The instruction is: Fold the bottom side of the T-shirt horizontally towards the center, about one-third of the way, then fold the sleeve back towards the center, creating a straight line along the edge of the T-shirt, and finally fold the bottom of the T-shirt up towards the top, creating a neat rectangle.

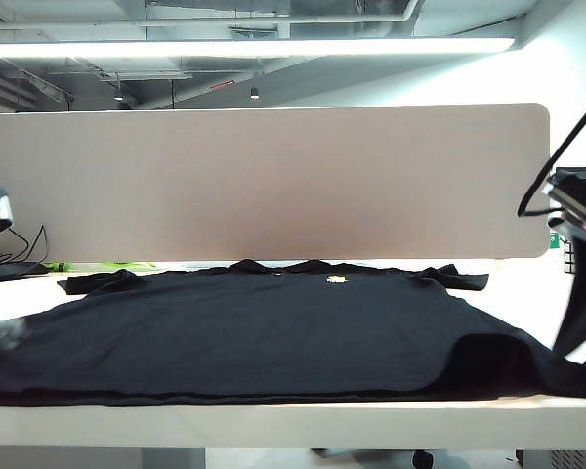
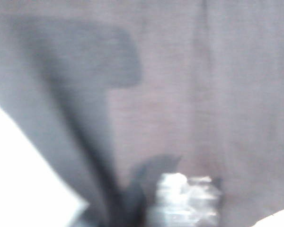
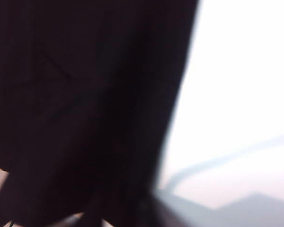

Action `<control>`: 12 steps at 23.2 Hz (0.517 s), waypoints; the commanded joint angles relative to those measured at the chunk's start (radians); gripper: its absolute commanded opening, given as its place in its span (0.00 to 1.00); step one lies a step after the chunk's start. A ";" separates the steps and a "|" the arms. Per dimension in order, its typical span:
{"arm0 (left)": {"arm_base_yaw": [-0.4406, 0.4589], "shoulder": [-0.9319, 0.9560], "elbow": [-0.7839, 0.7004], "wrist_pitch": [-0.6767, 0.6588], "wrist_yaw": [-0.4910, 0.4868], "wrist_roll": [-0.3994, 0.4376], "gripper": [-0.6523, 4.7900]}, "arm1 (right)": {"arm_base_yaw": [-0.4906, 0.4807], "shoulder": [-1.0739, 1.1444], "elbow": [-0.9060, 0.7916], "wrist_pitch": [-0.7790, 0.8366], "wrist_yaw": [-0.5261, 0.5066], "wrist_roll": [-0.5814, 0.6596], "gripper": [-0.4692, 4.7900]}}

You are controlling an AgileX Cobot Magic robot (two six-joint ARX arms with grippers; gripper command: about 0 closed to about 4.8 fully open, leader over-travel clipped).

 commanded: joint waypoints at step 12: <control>-0.031 -0.452 0.148 -0.565 -0.171 -0.008 0.11 | 0.003 -0.506 0.101 -0.549 -0.013 -0.011 0.08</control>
